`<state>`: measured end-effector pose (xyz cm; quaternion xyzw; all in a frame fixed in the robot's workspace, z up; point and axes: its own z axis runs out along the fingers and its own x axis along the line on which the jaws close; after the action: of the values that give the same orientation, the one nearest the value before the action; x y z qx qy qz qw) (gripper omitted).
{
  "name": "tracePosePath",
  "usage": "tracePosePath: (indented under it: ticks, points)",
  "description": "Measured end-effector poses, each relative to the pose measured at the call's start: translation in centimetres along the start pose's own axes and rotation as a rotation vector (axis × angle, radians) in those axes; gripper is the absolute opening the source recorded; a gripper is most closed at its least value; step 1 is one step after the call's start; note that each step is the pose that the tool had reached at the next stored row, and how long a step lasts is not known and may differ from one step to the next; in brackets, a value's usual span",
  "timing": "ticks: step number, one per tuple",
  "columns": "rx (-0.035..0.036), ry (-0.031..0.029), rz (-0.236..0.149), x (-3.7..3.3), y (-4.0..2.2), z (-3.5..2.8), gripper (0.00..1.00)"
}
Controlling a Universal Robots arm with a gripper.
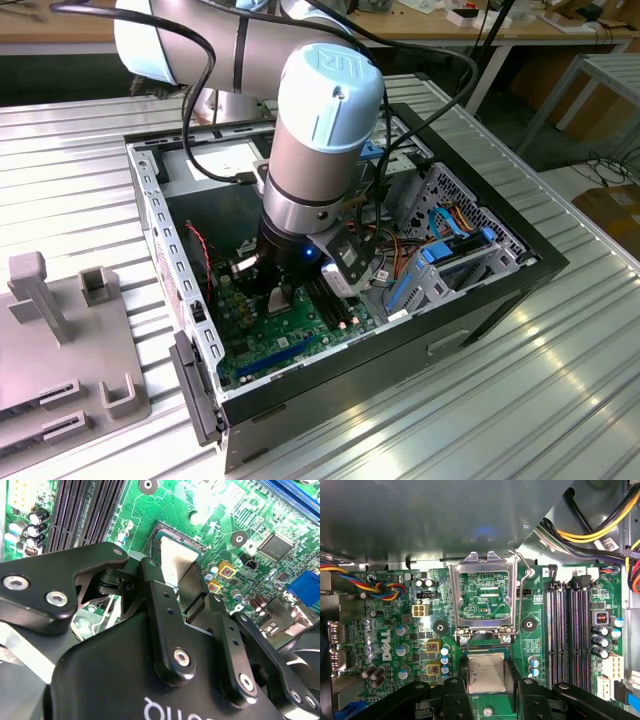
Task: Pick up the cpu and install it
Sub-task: 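Place the cpu into insertion slot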
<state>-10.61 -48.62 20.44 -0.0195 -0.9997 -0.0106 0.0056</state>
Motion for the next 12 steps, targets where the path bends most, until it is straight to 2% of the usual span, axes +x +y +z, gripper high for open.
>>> tracePosePath:
  ticks: [10,12]
  points:
    - [0.0,0.0,0.0,-0.01,-0.04,0.01,0.4]
    - [0.002,0.0,0.0,-0.01,-0.04,0.0,0.4]
